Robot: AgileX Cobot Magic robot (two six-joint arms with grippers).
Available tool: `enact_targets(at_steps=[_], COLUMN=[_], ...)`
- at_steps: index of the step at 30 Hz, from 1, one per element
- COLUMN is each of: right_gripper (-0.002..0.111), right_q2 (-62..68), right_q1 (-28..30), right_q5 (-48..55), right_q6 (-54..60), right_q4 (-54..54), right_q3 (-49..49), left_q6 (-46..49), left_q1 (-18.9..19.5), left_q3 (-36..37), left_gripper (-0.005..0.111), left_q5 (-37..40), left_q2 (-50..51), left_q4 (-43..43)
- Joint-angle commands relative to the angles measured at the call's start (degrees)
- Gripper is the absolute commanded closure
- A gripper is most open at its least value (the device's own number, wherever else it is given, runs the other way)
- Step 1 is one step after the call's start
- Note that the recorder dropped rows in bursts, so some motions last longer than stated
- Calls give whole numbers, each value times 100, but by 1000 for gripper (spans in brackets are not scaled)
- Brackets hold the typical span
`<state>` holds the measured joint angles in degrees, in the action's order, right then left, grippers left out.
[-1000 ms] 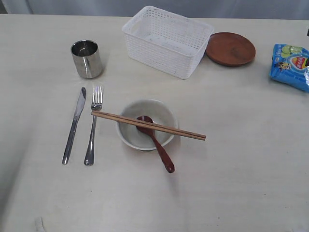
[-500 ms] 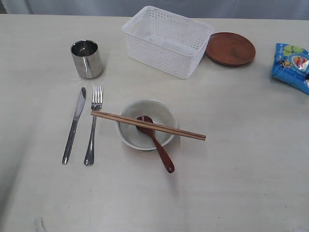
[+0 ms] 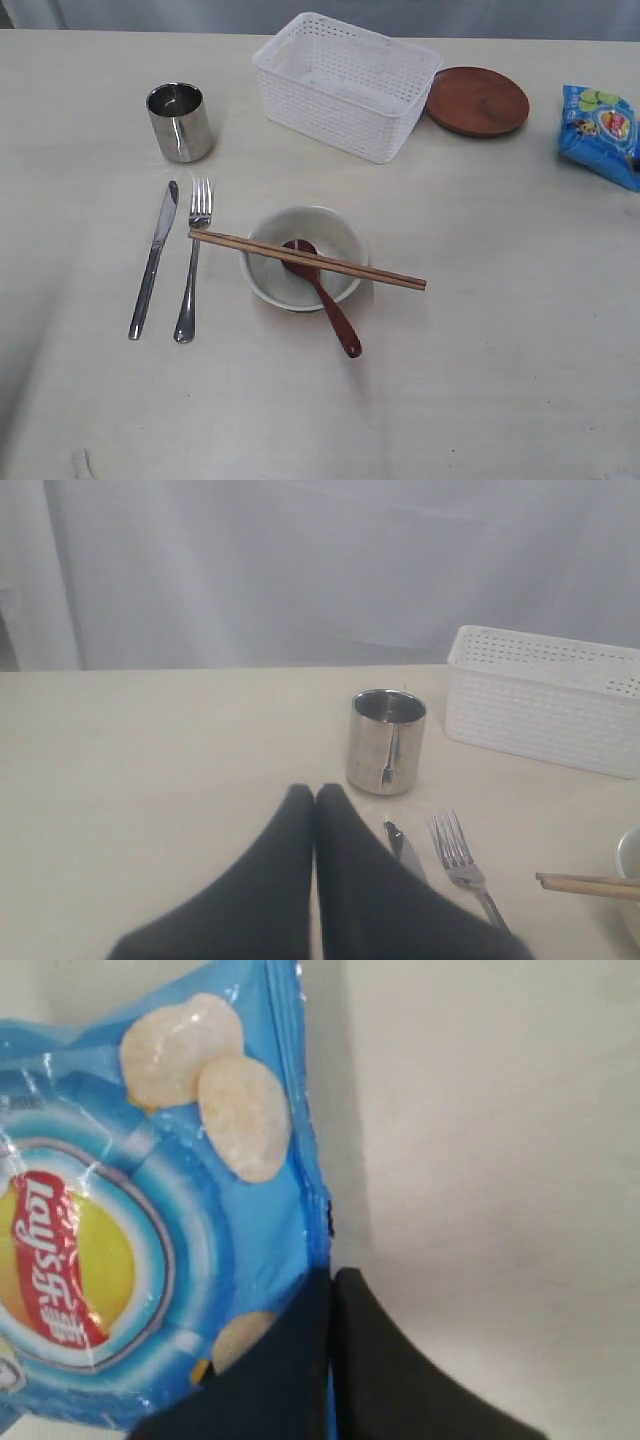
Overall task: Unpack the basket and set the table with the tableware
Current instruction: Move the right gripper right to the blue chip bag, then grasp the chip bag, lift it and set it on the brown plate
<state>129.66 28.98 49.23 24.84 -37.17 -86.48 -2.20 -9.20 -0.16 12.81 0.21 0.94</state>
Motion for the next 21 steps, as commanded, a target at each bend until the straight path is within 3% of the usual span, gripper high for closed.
enact_targets(at_steps=[1,7,12,21], right_gripper=[109,109,109,109], right_q2=[-92,-642,-1201,-967], right_q1=[33,12,-169,-1827], right_q5=[210,224,269,702], right_q6=[370,438,971,624], right_q4=[-357,-766,-2035,-2075], right_q3=[-10,-10,-22,-1671], left_q6=[2,2,2,2], left_q1=[-6,-6,-6,-6], left_q3=[16,16,16,16], left_gripper=[107,107,107,107], left_q5=[-61,-61,-61,-61], left_q2=[-21,-21,-21,-21], left_q4=[18,18,18,18])
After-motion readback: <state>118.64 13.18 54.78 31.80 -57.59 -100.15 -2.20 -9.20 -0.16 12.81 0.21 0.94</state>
